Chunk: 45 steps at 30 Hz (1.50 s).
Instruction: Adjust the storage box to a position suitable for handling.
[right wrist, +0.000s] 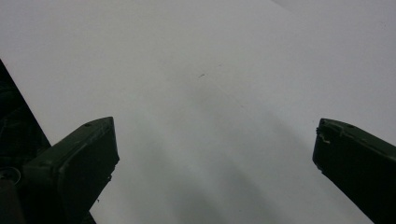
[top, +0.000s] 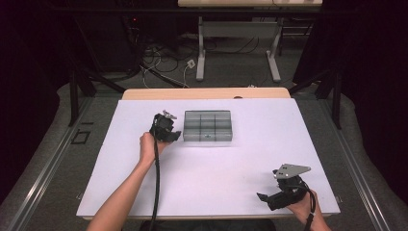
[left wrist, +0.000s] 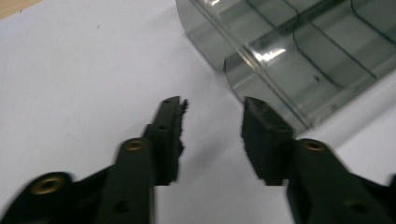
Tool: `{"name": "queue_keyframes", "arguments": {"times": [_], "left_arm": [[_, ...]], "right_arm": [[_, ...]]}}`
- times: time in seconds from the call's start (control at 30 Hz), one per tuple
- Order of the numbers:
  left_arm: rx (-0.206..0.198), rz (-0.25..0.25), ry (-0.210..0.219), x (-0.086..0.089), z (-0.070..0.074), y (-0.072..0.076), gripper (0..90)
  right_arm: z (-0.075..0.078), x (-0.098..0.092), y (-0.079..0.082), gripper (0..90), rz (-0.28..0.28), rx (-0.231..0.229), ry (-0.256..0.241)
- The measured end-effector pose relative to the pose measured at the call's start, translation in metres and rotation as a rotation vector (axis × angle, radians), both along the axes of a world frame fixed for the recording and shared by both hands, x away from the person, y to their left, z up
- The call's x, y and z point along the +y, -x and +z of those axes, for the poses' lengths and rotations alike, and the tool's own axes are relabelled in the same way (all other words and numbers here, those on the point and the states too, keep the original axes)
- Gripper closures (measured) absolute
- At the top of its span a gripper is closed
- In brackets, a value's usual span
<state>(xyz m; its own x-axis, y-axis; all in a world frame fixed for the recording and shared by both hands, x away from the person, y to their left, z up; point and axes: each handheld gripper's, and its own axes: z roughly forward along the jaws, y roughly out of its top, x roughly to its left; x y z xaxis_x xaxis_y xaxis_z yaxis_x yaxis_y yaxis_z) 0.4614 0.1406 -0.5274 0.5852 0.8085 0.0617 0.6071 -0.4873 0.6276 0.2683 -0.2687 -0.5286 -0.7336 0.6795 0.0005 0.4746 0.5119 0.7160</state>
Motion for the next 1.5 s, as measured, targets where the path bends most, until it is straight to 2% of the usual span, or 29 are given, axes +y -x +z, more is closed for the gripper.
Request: {"name": "queue_keyframes", "arguments": {"times": [0.1,0.13,0.2,0.3,0.37,0.53,0.63,0.83,0.9,0.97,1.07,1.1,1.27,1.3,1.4,1.47,1.5], "left_arm": [[0.012,-0.010,-0.007,0.005,0.006,0.013,37.9],[0.012,-0.010,-0.007,0.005,0.006,0.013,34.5],[0.024,-0.026,-0.012,0.005,0.009,0.025,25.5],[0.023,-0.038,-0.021,0.005,0.009,0.033,16.8],[0.023,-0.058,-0.034,0.004,0.009,0.041,15.8],[0.022,-0.080,-0.036,0.008,0.010,0.057,8.2],[0.016,-0.080,-0.037,0.010,0.010,0.062,4.5],[0.020,-0.083,-0.036,0.017,0.008,0.077,1.0],[0.025,-0.087,-0.036,0.018,0.007,0.083,0.4],[0.018,-0.095,-0.040,0.018,0.007,0.090,0.2],[0.024,-0.108,-0.037,0.018,0.005,0.100,0.0],[0.029,-0.111,-0.039,0.019,0.004,0.102,0.0],[0.045,-0.126,-0.059,0.021,-0.002,0.111,0.0],[0.043,-0.123,-0.062,0.023,-0.003,0.114,0.0],[0.045,-0.126,-0.061,0.026,-0.003,0.117,0.0],[0.035,-0.118,-0.052,0.027,-0.003,0.120,0.0],[0.032,-0.119,-0.053,0.028,-0.002,0.121,0.0]], "right_arm": [[0.000,0.001,-0.001,0.0,-0.001,-0.003,-0.001],[0.001,0.002,-0.001,0.0,-0.006,-0.001,-0.005],[0.001,0.003,-0.003,0.0,-0.002,0.001,-0.007],[0.001,0.005,-0.005,0.0,-0.005,0.007,-0.002],[0.001,0.005,-0.007,0.0,0.005,0.008,0.006],[0.004,0.008,-0.014,0.0,-0.003,0.004,-0.008],[0.005,0.010,-0.016,0.0,-0.003,0.005,-0.008],[0.007,0.016,-0.022,0.0,0.002,0.006,-0.006],[0.007,0.019,-0.025,0.0,0.000,0.010,-0.020],[0.007,0.020,-0.026,0.0,0.002,0.010,-0.008],[0.008,0.026,-0.035,0.0,0.020,0.014,-0.005],[0.007,0.028,-0.037,0.0,0.008,0.008,-0.016],[0.007,0.034,-0.047,0.0,0.019,0.030,-0.011],[0.007,0.035,-0.049,0.0,0.018,0.021,-0.008],[0.008,0.037,-0.054,0.0,0.024,0.026,-0.008],[0.010,0.042,-0.060,0.0,0.025,0.010,-0.024],[0.011,0.043,-0.062,0.0,0.029,0.020,-0.018]]}}
